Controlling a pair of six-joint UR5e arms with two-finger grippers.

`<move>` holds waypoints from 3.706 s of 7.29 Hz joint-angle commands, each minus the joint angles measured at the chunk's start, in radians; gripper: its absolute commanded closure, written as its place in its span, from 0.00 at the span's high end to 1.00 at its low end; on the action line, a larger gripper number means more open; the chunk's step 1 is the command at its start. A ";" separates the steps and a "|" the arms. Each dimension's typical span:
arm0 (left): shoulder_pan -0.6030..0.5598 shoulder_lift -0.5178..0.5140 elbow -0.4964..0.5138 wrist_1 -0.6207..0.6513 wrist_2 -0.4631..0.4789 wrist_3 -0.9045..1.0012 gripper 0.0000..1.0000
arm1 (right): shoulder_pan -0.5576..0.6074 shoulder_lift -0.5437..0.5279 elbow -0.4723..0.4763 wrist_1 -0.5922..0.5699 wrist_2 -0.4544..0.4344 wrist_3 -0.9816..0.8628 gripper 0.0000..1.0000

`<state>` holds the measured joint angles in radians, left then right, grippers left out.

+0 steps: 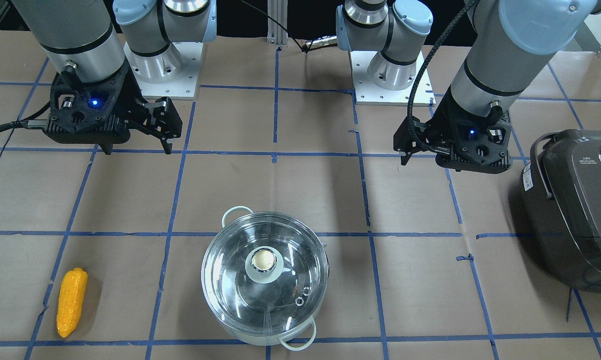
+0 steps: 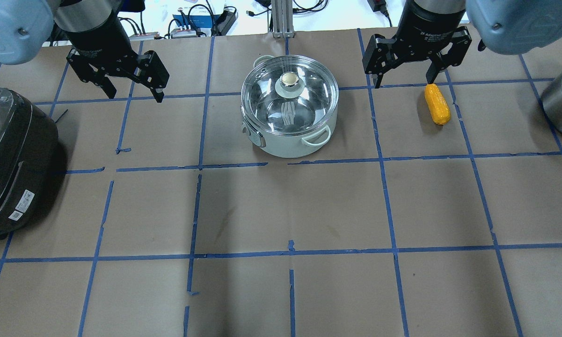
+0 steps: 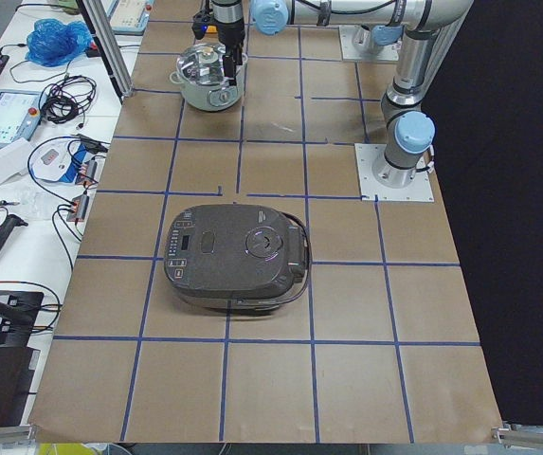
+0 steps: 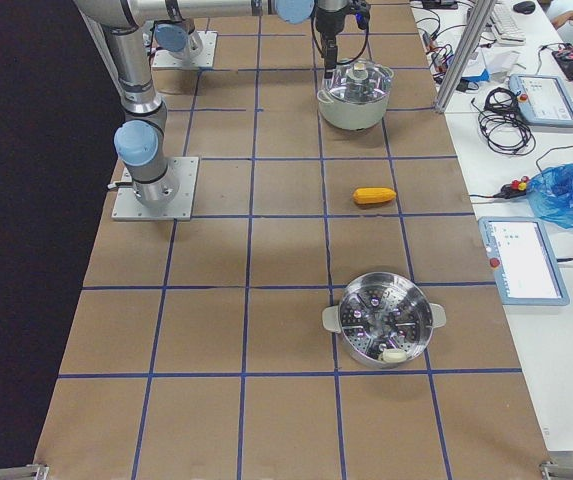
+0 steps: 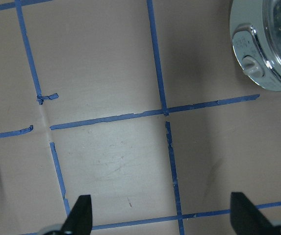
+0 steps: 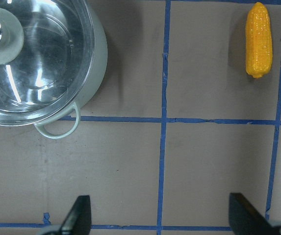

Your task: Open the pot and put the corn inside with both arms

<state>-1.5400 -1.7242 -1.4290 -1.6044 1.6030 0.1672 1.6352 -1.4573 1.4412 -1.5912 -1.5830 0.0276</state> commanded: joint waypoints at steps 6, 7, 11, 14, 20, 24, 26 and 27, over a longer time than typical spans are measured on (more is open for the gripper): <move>-0.009 -0.035 0.021 0.003 -0.003 -0.082 1.00 | -0.113 0.040 -0.076 0.002 0.001 -0.012 0.94; -0.047 -0.058 0.035 0.010 -0.005 -0.185 1.00 | -0.183 0.093 -0.120 0.005 0.001 -0.062 0.92; -0.342 -0.508 0.510 0.075 -0.034 -0.368 1.00 | -0.291 0.472 -0.168 -0.293 0.009 -0.242 0.86; -0.399 -0.537 0.521 0.075 -0.052 -0.449 1.00 | -0.327 0.600 -0.109 -0.456 0.017 -0.305 0.83; -0.399 -0.551 0.446 0.162 -0.041 -0.410 0.84 | -0.327 0.591 -0.082 -0.380 0.015 -0.298 0.12; -0.397 -0.532 0.452 0.161 -0.026 -0.362 0.02 | -0.327 0.349 -0.099 -0.151 0.012 -0.301 0.08; -0.356 -0.459 0.470 0.091 -0.002 -0.329 0.02 | -0.280 0.235 -0.070 -0.133 0.018 -0.292 0.08; -0.279 -0.404 0.466 0.033 -0.005 -0.237 0.02 | -0.231 0.213 -0.049 -0.148 0.020 -0.250 0.08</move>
<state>-1.8909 -2.1910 -0.9638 -1.5078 1.5976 -0.1507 1.3546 -1.1994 1.3700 -1.7345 -1.5651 -0.2572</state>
